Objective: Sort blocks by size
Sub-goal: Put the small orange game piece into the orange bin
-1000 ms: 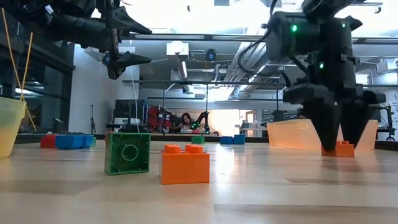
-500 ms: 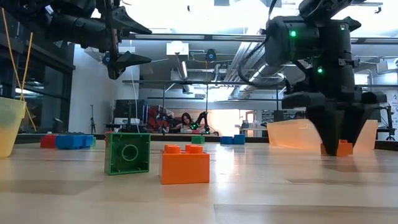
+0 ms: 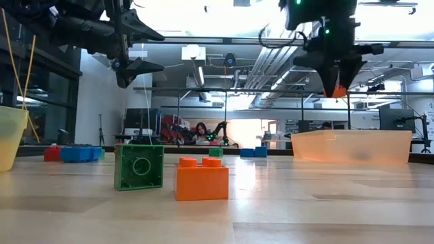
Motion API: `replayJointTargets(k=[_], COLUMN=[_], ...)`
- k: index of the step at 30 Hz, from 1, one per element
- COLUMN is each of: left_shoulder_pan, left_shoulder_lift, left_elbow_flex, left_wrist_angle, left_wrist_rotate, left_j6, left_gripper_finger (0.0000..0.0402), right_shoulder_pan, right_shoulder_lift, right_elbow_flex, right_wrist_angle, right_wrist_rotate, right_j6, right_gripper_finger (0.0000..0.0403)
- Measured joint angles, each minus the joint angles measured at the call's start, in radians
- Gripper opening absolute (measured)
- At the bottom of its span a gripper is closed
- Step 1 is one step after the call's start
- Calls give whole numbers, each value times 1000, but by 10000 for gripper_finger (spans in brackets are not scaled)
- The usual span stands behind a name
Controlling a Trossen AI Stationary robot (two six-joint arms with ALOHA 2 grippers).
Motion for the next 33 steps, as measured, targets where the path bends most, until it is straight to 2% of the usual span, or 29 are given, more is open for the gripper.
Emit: replayJointTargets(k=[3, 7, 10, 13, 17, 19, 23, 28, 33], left_shoulder_pan=[0, 0, 0, 0, 0, 0, 0, 0, 0], left_shoulder_lift=[0, 0, 0, 0, 0, 0, 0, 0, 0], left_elbow_flex=[0, 0, 0, 0, 0, 0, 0, 0, 0], left_wrist_angle=[-2, -4, -3, -3, -4, -4, -4, -7, -13], left_wrist_rotate=[0, 0, 0, 0, 0, 0, 0, 0, 1], left_j6=[-2, -18, -21, -21, -26, -26, -26, -27, -41], left_gripper_finger=[289, 289, 289, 289, 289, 289, 289, 289, 289], right_shoulder_pan=[-110, -214, -241, -202, -51, 57, 315, 612, 773], right_shoulder_lift=[-10, -10, -10, -19, -65, -77, -67, 40, 181], right_elbow_flex=[-17, -50, -56, -56, -56, -56, -54, -54, -55], right_wrist_angle=[-15, 14, 45, 97, 211, 256, 311, 322, 453], right_wrist_rotate=[15, -44, -85, -127, -241, -304, -430, -579, -632], right_j6=[-57, -162, -238, -275, -275, -207, 42, 415, 699], right_gripper_finger=[162, 248, 296, 318, 323, 324, 325, 325, 326])
